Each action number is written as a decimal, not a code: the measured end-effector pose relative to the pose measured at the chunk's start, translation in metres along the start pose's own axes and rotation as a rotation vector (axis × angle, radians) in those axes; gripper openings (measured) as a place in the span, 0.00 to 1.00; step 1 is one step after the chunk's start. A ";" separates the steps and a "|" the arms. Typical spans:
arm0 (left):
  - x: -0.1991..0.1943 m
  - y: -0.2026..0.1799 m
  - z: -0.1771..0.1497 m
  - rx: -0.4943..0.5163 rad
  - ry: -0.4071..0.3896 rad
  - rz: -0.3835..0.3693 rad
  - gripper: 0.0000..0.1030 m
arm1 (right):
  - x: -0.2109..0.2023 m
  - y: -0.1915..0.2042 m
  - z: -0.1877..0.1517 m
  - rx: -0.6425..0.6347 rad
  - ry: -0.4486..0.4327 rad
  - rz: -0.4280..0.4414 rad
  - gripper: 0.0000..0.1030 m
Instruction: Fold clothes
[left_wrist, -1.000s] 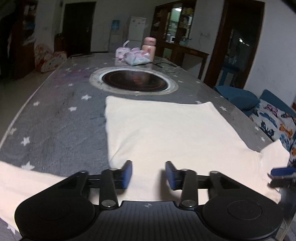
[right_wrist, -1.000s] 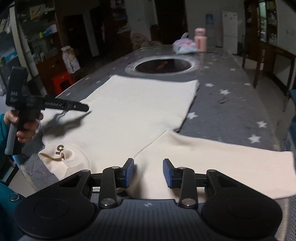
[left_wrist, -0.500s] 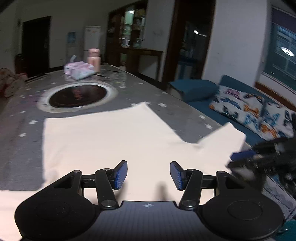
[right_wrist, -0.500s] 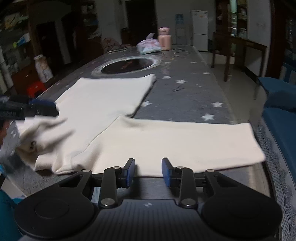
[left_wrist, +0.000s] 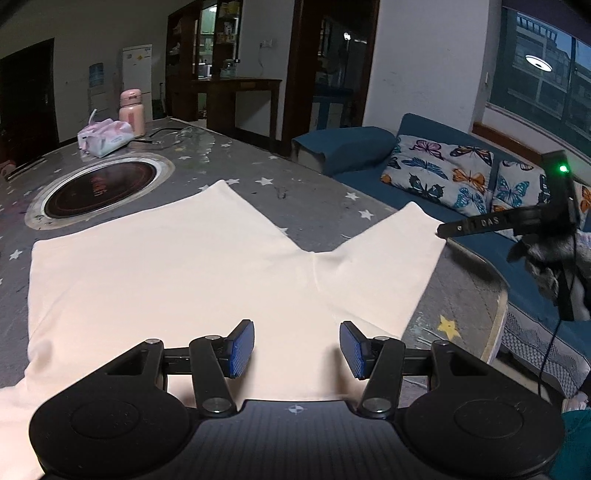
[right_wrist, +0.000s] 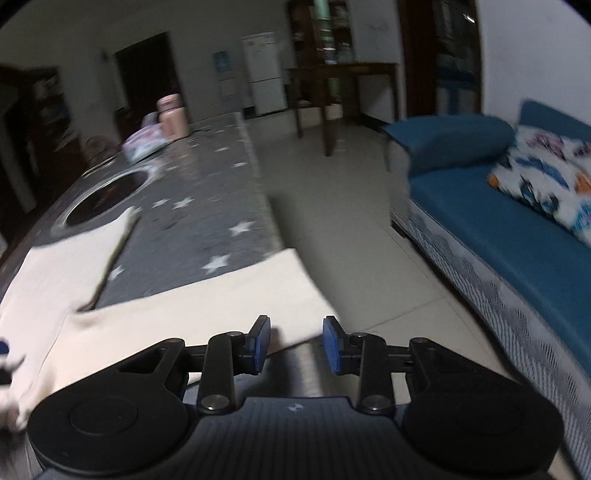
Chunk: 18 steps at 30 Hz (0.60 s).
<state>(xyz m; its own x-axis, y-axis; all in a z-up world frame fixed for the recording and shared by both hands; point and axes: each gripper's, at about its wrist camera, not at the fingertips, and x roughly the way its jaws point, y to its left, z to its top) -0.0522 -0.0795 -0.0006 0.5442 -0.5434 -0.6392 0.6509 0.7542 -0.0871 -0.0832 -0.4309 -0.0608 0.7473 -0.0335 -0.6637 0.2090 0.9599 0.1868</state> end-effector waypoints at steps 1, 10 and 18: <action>0.000 -0.001 0.000 0.003 0.000 -0.002 0.54 | 0.002 -0.005 0.000 0.027 0.003 0.006 0.31; 0.009 -0.011 0.000 0.027 0.020 -0.003 0.56 | 0.008 -0.041 -0.006 0.211 -0.007 0.084 0.25; 0.015 -0.016 -0.003 0.052 0.035 0.005 0.56 | -0.018 -0.029 0.012 0.156 -0.129 0.085 0.04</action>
<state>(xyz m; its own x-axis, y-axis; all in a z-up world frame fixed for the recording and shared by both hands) -0.0562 -0.0987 -0.0106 0.5293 -0.5255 -0.6661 0.6751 0.7364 -0.0445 -0.0954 -0.4609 -0.0458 0.8386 0.0005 -0.5448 0.2298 0.9063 0.3546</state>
